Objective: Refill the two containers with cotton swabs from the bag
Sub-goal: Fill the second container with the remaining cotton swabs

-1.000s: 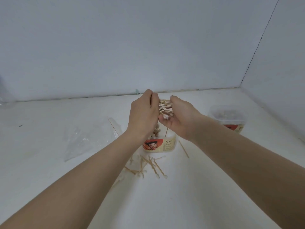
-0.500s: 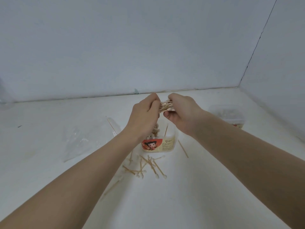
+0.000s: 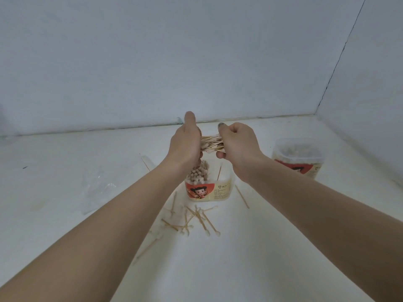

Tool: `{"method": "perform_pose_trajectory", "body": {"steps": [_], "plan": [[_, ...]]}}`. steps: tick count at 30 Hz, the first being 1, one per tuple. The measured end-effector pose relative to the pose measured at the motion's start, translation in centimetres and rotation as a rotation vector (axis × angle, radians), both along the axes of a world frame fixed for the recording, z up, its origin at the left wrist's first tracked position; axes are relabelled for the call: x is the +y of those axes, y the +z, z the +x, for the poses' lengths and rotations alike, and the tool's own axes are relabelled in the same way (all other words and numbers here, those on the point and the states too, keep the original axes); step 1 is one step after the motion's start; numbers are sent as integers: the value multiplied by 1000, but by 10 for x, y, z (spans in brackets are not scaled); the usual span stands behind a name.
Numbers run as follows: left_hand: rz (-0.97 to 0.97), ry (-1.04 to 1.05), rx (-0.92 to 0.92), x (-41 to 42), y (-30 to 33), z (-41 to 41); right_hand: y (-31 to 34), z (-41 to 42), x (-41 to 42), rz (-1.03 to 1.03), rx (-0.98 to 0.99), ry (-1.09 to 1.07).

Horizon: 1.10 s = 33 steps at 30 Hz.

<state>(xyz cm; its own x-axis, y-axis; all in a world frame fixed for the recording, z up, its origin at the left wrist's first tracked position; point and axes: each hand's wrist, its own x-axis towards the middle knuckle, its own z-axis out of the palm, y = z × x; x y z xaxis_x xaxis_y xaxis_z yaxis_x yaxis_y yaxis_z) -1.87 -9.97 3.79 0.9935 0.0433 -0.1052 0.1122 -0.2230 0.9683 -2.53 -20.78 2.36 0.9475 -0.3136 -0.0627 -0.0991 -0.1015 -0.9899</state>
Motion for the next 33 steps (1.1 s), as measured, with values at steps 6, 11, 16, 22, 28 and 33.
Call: {"method": "perform_pose_trajectory", "body": {"steps": [6,11,16,22,28,33], "plan": [[-79,93,60,-4,1,2,-2,2,5,74,38,-28],[20,57,40,-8,1,1,-4,5,6,105,60,-23],[227,-63,-134,-7,3,0,-2,5,6,61,50,16],[144,65,-242,-5,-1,3,3,6,0,151,93,44],[-54,6,-120,-3,-3,11,5,6,-7,193,119,16],[17,-20,-229,-3,-10,6,7,3,-7,256,146,37]]}}
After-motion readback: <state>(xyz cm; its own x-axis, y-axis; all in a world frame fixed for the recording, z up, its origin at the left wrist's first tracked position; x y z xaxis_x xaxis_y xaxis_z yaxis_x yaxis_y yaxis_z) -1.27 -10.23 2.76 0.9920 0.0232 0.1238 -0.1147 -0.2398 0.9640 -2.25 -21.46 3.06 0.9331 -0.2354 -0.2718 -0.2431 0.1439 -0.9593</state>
